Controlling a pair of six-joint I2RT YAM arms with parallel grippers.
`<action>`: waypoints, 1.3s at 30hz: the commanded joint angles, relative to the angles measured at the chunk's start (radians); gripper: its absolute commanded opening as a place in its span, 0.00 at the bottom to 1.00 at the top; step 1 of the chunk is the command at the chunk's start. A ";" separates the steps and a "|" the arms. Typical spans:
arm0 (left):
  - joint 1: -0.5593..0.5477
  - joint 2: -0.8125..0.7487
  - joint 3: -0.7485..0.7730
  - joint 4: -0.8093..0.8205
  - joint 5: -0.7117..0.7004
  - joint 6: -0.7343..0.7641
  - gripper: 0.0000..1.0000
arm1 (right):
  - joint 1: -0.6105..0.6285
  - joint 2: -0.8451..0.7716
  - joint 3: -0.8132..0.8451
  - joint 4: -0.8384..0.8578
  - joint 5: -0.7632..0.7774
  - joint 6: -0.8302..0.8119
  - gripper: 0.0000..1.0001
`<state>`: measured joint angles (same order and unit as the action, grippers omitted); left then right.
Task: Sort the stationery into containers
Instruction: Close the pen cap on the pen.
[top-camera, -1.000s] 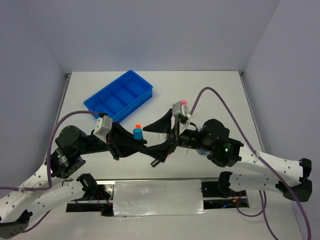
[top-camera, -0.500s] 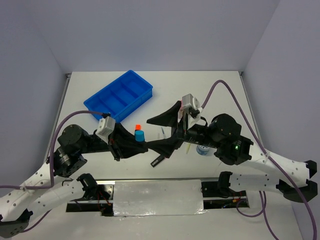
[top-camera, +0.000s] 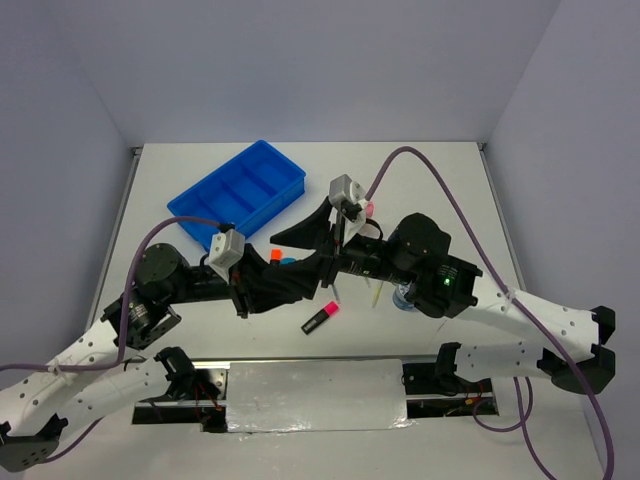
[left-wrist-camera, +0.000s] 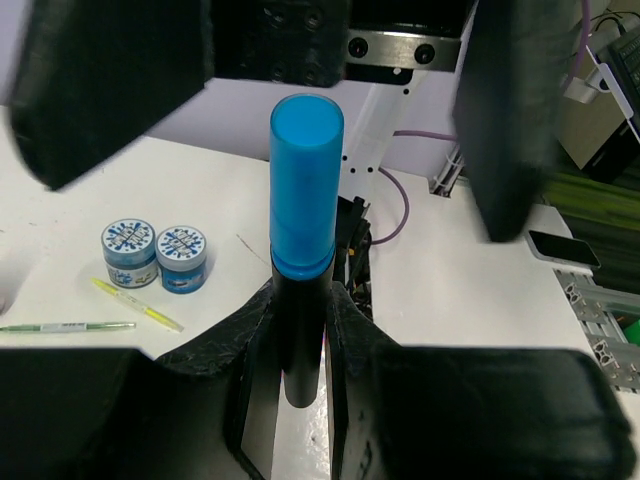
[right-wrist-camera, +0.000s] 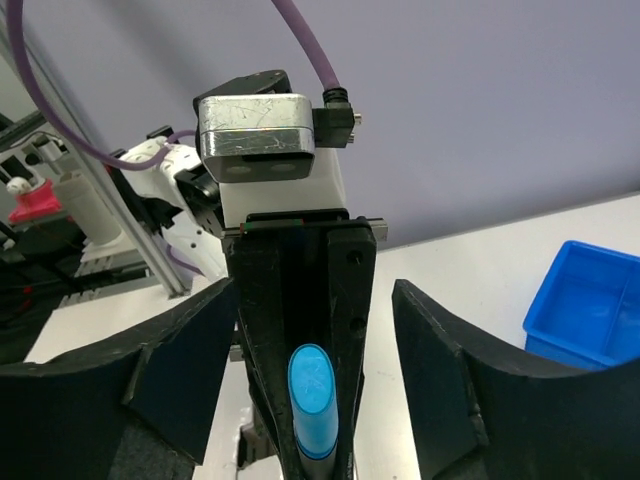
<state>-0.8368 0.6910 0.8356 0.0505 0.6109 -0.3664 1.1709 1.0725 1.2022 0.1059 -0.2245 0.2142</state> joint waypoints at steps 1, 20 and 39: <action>-0.002 -0.016 0.000 0.035 -0.019 0.027 0.00 | -0.002 -0.009 0.019 0.021 0.004 -0.007 0.69; -0.002 -0.021 0.008 0.048 -0.023 0.020 0.00 | -0.022 -0.039 -0.078 0.064 -0.016 0.016 0.00; 0.001 0.062 0.114 0.169 0.072 -0.026 0.00 | -0.115 -0.039 -0.354 0.339 -0.357 0.017 0.00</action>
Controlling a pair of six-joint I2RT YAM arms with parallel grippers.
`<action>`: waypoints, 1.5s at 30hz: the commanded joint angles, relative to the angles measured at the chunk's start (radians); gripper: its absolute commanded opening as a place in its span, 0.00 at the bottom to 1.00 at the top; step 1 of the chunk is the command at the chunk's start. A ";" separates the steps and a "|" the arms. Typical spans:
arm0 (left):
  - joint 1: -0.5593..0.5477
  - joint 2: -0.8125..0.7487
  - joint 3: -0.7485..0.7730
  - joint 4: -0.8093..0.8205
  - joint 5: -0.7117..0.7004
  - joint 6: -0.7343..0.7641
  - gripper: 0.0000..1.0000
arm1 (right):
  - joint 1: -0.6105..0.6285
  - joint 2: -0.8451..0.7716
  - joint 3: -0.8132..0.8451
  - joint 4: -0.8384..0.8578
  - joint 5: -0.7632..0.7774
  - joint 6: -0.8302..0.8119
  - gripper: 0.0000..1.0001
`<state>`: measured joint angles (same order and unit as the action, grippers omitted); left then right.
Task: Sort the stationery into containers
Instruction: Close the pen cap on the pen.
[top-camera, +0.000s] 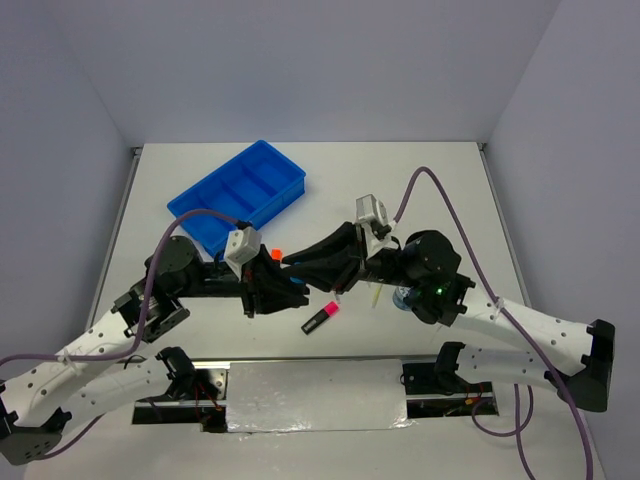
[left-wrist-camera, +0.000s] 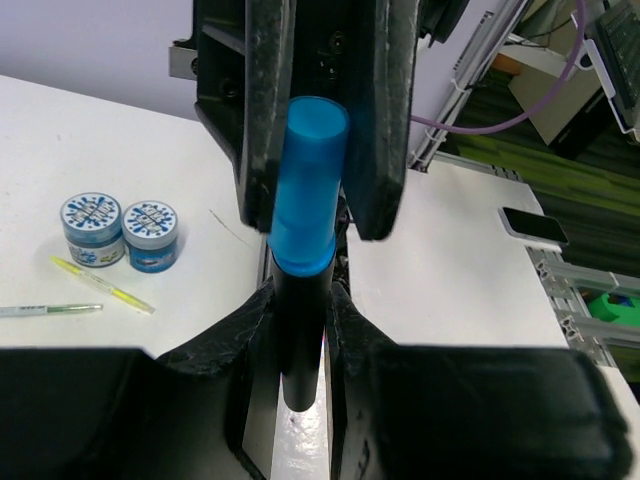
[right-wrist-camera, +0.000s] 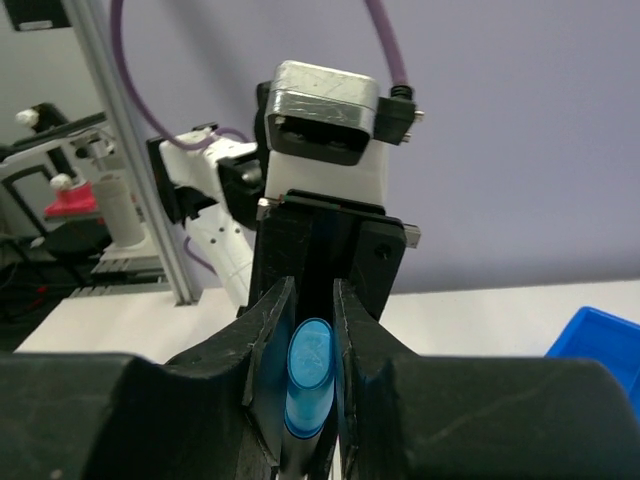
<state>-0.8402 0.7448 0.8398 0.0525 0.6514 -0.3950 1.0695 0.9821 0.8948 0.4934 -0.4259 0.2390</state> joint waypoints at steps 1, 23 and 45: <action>0.006 0.017 0.136 0.155 0.046 0.014 0.00 | -0.014 0.062 -0.045 -0.053 -0.206 -0.007 0.00; 0.139 -0.016 0.173 0.145 0.060 0.062 0.00 | -0.032 0.207 -0.207 -0.012 -0.326 0.045 0.00; 0.243 -0.012 0.266 0.208 0.070 0.179 0.00 | -0.031 0.402 -0.218 0.086 -0.473 0.203 0.00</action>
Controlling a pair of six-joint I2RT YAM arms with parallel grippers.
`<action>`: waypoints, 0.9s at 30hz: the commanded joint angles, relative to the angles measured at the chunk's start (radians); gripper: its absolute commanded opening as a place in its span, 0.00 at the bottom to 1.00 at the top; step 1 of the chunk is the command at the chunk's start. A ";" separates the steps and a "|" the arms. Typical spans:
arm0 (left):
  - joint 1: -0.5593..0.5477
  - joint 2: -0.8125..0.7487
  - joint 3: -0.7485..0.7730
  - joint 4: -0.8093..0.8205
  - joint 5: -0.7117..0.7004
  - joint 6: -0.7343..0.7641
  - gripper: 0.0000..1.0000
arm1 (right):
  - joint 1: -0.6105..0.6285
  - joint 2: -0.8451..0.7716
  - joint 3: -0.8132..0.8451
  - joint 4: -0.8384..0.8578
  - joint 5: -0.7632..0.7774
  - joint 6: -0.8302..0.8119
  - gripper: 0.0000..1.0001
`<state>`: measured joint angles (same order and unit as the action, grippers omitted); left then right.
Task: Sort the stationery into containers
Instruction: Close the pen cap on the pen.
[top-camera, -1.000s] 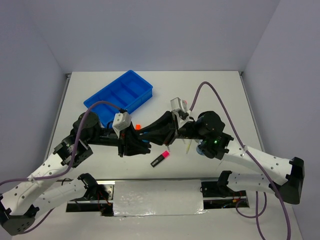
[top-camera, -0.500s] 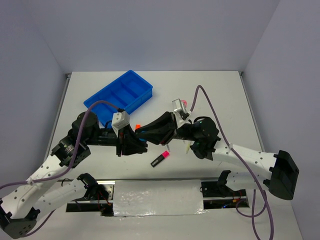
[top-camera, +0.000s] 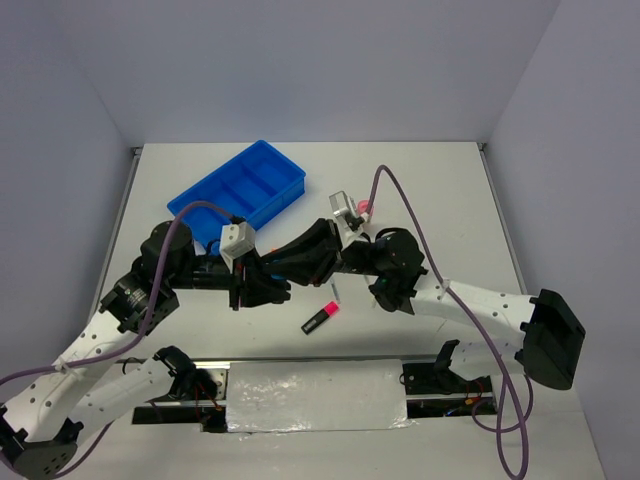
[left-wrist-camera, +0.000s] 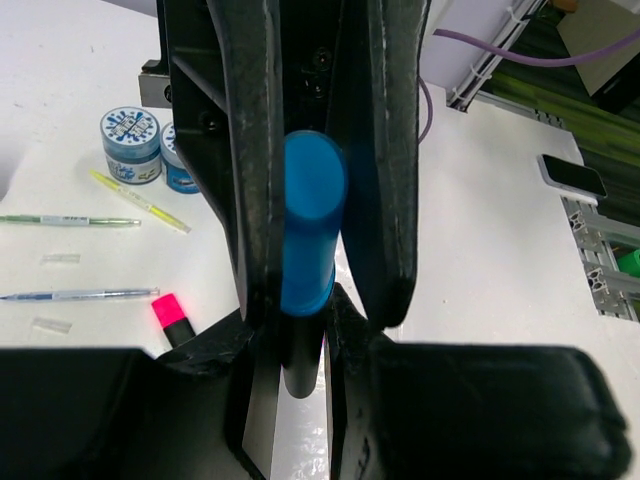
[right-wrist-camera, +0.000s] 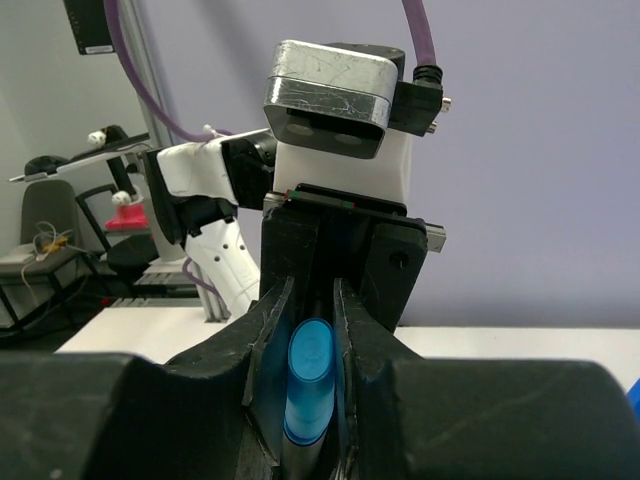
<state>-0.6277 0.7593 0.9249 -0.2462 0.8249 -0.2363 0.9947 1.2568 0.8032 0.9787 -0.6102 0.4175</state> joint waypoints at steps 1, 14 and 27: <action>0.034 -0.028 0.183 0.512 -0.102 0.023 0.00 | 0.045 0.130 -0.124 -0.409 -0.290 0.026 0.00; 0.131 -0.055 0.137 0.581 -0.178 0.035 0.00 | 0.042 0.118 -0.137 -0.522 -0.290 0.044 0.00; 0.131 -0.041 0.118 0.639 -0.159 0.037 0.00 | 0.073 0.107 -0.113 -0.570 -0.349 0.081 0.00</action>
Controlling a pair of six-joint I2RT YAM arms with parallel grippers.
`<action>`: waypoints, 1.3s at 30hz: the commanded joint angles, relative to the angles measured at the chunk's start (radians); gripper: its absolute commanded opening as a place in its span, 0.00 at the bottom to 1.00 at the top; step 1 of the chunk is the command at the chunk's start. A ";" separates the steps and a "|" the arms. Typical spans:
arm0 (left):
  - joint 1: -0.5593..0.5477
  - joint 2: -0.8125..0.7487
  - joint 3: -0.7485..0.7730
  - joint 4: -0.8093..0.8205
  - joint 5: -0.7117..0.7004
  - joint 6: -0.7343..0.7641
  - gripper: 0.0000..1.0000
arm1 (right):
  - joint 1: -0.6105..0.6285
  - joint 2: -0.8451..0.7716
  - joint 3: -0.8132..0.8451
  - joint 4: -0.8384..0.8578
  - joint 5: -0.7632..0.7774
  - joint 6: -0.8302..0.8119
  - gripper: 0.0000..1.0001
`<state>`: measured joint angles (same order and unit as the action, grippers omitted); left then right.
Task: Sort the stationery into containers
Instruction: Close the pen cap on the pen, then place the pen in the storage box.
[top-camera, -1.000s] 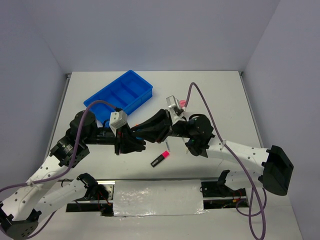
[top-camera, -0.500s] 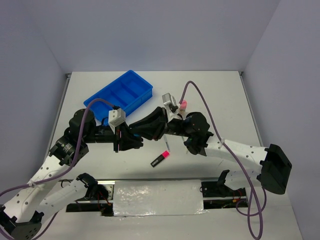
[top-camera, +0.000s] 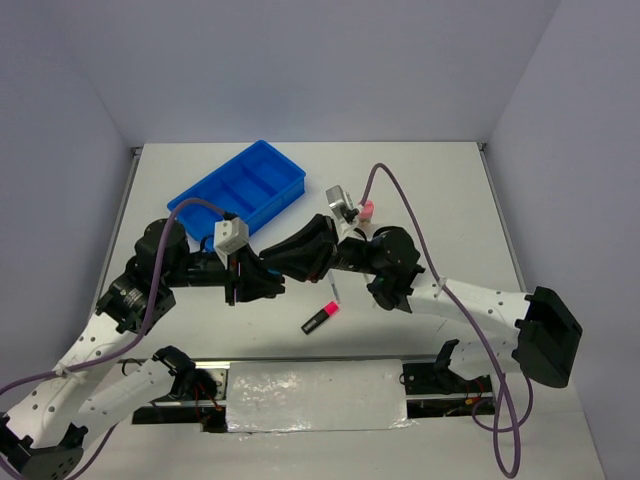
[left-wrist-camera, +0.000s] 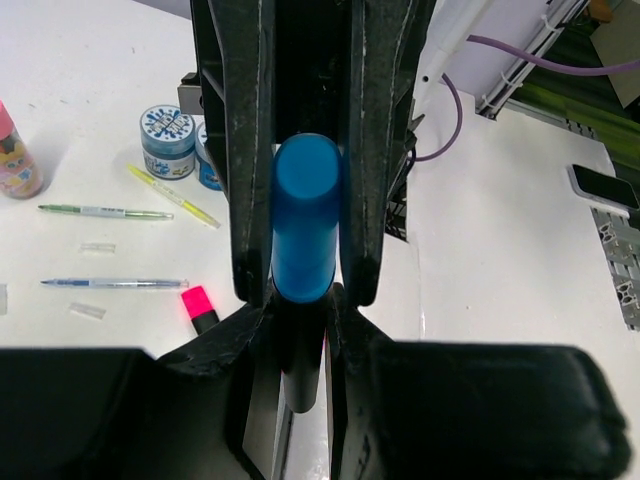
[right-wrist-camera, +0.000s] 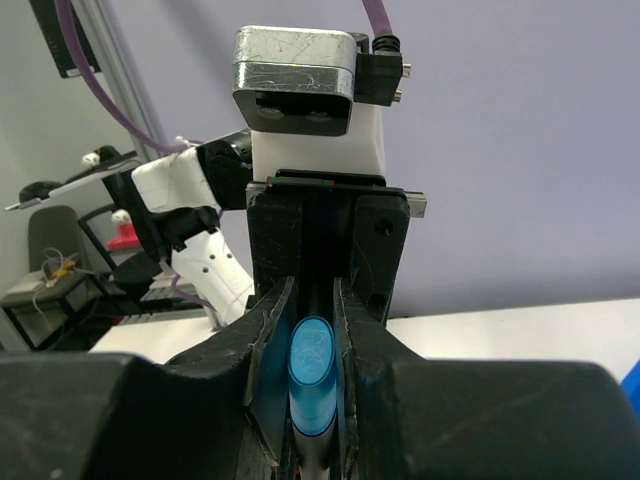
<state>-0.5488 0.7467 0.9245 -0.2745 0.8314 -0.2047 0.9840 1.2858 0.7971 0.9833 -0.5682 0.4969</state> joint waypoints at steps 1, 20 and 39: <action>0.052 -0.029 0.113 0.670 -0.169 -0.001 0.00 | 0.084 0.066 -0.105 -0.600 -0.383 -0.012 0.00; 0.050 -0.064 -0.144 0.522 -0.463 -0.131 0.00 | -0.341 -0.180 0.324 -0.946 0.152 0.029 0.87; 0.527 0.759 0.442 -0.334 -1.186 -0.601 0.00 | -0.370 -0.571 0.093 -1.367 0.495 -0.041 0.89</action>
<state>-0.0189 1.5078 1.3384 -0.5949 -0.3283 -0.7361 0.6075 0.7410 0.8883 -0.3706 -0.0601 0.4805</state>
